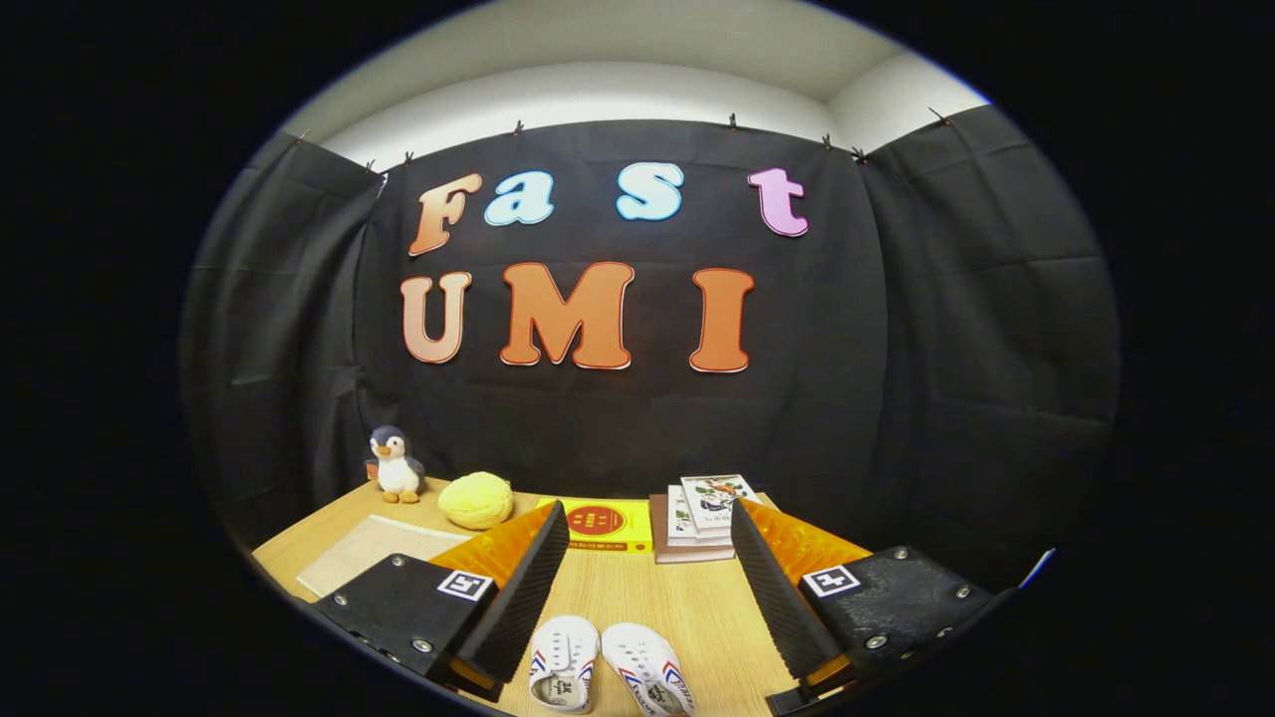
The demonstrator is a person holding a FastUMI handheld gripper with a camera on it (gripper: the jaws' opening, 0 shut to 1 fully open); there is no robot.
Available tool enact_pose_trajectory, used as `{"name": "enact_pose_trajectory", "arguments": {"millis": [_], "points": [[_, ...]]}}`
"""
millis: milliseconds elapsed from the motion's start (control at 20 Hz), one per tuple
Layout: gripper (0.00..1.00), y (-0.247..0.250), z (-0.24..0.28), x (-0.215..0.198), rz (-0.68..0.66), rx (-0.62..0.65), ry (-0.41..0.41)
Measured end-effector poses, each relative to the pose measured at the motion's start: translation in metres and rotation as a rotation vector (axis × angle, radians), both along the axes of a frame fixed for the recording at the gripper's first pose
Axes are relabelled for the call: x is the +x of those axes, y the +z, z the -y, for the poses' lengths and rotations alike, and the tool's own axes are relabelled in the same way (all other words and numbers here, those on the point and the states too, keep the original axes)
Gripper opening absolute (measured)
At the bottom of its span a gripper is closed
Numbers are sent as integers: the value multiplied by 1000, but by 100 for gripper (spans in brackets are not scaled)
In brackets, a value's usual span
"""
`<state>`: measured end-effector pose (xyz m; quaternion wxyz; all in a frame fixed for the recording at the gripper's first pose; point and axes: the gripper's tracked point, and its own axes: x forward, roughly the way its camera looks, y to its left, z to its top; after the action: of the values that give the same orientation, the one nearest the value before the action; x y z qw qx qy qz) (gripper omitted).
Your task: Open the storage box then place both shoes into the box .Put the left shoe in first, then the right shoe, with the right side of both shoes facing outward in a uniform manner.
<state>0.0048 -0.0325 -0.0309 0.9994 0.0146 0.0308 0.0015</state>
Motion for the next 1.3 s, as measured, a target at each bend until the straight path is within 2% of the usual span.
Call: {"name": "enact_pose_trajectory", "arguments": {"millis": [200, 350, 900, 1100, 1300], "points": [[97, -4, -1, 2, -3, 5, 4], [97, -20, -12, 8, -34, 33, 47], [98, -141, -101, 43, -388, 467, 337], [98, -183, -143, 38, -534, 591, 475], [99, -205, -180, 31, -654, 753, 592]]}}
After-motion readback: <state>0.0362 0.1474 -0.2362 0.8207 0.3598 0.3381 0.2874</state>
